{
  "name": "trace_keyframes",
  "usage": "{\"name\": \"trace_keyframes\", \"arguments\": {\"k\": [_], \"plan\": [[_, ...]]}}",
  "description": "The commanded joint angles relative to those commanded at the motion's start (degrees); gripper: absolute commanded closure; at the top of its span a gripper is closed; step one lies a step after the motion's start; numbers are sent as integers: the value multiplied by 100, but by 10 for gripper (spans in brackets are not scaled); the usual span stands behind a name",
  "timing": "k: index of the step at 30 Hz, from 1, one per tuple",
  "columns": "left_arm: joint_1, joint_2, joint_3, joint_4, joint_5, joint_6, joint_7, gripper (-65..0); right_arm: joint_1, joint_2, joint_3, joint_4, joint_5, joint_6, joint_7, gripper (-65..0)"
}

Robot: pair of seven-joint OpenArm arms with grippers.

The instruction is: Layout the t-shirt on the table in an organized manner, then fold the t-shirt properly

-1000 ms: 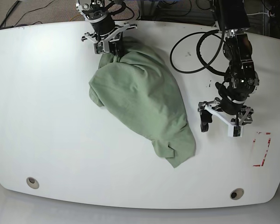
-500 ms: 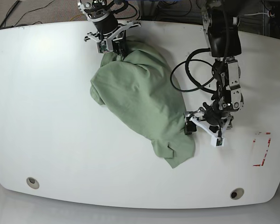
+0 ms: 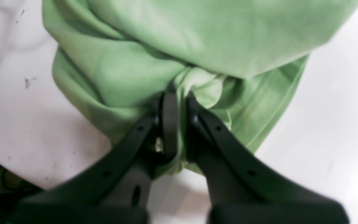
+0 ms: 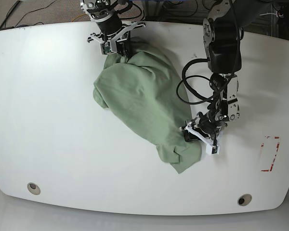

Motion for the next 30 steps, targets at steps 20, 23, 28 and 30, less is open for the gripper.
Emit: {"name": "trace_keyframes", "arguments": {"k": [20,23,28,30], "plan": [[607,-35,-18,2593,-26,-9,1002,0,-255,308,18,826,0,0,18,0],[642,-18,-18,3332,-26,-9,1327,0,-97,360,44,826,0,-9,26,0],[633,-9,-9,4070,-26,-9,1582,0,141,440,325,826,0,-9,26,0],[589,-9,-9,4422,-26,-9,1776,0,325,457,563,826,35,-9,26,0]]}}
